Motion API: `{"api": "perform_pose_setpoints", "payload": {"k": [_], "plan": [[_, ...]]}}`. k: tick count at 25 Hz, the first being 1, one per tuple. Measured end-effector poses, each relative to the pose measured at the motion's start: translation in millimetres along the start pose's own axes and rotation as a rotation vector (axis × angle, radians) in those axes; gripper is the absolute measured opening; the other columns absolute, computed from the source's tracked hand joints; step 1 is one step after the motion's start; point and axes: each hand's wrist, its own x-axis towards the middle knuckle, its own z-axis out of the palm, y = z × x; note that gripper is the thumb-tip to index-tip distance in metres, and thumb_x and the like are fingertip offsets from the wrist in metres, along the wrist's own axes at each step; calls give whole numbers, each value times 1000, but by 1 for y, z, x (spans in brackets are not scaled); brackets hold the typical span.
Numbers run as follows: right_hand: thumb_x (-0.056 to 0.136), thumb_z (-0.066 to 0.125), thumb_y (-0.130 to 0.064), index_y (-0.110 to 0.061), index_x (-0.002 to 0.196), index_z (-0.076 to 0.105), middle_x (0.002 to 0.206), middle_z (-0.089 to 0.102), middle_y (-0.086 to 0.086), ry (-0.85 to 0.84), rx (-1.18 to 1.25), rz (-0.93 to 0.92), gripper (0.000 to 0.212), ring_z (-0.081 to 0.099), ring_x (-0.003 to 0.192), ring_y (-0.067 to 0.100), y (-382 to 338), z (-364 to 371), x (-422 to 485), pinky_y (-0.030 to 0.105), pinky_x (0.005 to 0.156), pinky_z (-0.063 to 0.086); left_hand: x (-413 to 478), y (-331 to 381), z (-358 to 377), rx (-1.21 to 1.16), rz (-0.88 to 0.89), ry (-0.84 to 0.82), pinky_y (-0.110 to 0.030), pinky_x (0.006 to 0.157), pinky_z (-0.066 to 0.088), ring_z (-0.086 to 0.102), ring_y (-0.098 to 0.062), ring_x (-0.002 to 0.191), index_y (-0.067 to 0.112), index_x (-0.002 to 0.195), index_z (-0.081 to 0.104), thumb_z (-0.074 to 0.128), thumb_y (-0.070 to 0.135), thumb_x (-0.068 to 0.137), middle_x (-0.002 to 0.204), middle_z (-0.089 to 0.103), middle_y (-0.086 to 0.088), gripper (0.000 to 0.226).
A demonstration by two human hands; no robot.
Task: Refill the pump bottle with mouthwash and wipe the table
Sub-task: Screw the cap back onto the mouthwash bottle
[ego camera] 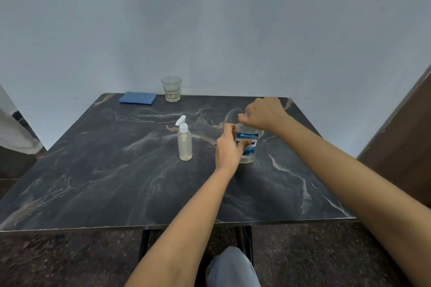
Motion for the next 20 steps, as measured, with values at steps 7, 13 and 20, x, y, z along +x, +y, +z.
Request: {"api": "perform_pose_setpoints", "payload": {"k": [7,13,20], "plan": [[93,31,-56,-13,64,45,73,56,6,-5,209,310,54,54,66,21,-15,8,-18,27,55,37,-2,-5,0,-73,-2,8,-30,90,54,64,-13,105,22,114,50,75,24,82,113,67,1,40],[88,26,-72,-6,107,49,89,64,12,167,442,575,73,64,84,34,-31,-3,-51,36,64,38,-13,-13,-7,-171,-42,-68,-33,104,43,53,-18,124,20,137,40,78,28,79,137,55,-6,70],[95,41,-13,-8,98,48,92,60,10,317,905,234,9,58,81,30,-111,27,-36,32,65,36,-48,-56,-86,-269,-61,516,-13,71,48,62,2,75,13,98,59,68,28,88,85,67,6,19]]}}
